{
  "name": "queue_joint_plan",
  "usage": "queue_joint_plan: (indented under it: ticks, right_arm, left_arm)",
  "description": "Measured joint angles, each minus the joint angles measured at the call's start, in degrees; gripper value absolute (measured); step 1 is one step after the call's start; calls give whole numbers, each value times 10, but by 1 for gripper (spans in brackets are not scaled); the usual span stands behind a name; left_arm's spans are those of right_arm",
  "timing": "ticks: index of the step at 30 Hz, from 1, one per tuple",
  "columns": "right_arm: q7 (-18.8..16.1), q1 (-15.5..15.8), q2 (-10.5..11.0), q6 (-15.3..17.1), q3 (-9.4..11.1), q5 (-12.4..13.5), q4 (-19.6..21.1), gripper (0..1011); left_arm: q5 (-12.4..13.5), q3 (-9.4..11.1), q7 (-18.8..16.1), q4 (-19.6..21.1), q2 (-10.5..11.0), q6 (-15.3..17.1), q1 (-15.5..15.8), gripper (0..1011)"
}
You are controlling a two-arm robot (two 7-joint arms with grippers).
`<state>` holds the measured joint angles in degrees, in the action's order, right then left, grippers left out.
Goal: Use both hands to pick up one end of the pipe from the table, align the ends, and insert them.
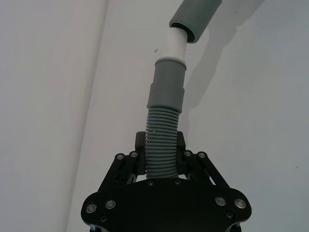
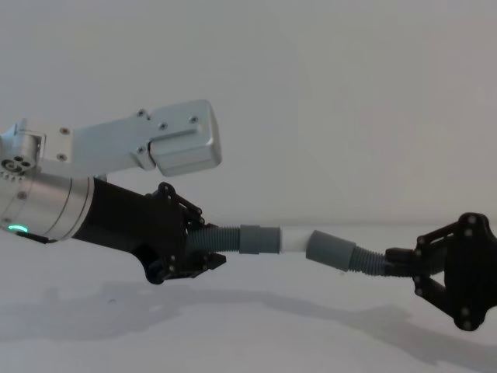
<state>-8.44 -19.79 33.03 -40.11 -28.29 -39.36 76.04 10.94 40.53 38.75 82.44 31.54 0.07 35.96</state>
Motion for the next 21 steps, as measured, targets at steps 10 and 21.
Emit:
queue_joint_plan:
  ticks: [10, 21]
  right_arm:
    - [2, -4, -1, 10, -2, 3, 1, 64]
    - [2, -11, -1, 16, -6, 4, -4, 64]
  left_arm:
    - [0, 0, 0, 0, 0, 0, 0, 315]
    - [0, 0, 0, 0, 0, 0, 0, 314]
